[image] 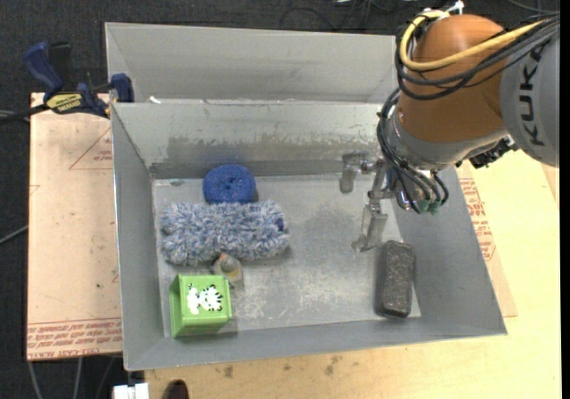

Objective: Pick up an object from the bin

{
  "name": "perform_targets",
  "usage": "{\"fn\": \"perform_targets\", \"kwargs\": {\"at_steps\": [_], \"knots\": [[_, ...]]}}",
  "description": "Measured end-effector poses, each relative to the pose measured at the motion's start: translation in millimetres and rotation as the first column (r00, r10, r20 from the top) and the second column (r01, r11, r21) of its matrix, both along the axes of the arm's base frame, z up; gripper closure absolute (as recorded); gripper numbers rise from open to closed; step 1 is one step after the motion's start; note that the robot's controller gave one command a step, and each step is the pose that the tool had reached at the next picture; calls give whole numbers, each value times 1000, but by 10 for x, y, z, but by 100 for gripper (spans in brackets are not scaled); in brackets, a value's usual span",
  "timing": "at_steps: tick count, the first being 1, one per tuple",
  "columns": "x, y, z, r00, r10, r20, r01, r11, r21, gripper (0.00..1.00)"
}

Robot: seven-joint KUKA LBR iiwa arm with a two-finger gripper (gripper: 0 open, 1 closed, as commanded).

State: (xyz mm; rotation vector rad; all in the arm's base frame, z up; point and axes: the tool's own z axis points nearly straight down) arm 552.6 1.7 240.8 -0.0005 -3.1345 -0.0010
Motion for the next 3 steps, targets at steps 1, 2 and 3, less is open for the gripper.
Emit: {"fn": "perform_targets", "kwargs": {"at_steps": [1,2,3], "knots": [[13,0,45,1000,0,8,0,1000,0,0],[13,4,35,1000,1,9,-1,1000,0,0],[-281,-33,-231,1000,28,-3,-28,1000,1,0]]}}
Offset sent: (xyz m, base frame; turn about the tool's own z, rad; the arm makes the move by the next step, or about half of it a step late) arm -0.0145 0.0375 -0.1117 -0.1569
